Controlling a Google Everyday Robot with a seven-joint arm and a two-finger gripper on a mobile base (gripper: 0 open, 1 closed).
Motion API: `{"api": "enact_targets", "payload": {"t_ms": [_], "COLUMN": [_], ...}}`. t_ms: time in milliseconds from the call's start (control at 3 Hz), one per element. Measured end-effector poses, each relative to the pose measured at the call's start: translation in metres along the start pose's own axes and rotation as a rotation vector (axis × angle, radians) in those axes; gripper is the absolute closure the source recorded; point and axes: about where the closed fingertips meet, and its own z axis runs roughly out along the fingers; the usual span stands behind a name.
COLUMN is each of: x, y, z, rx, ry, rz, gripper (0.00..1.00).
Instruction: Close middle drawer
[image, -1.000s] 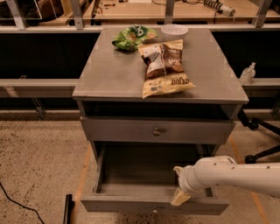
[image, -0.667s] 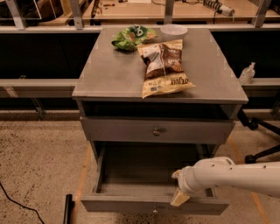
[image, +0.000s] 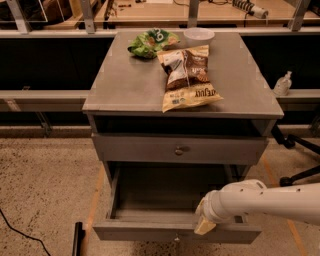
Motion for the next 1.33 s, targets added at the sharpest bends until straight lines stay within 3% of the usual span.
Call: {"api": "enact_targets", "payload": {"t_ms": [333,1000,1333], "x": [0.000,0.000,0.001], "y": [0.000,0.000,-0.016], "z": [0.000,0.000,0.001], "rx": [0.000,0.000,0.045], "ry": [0.000,0.000,0.011], "rz": [0.000,0.000,-0.012], "gripper": [1.00,1.00,0.84]}}
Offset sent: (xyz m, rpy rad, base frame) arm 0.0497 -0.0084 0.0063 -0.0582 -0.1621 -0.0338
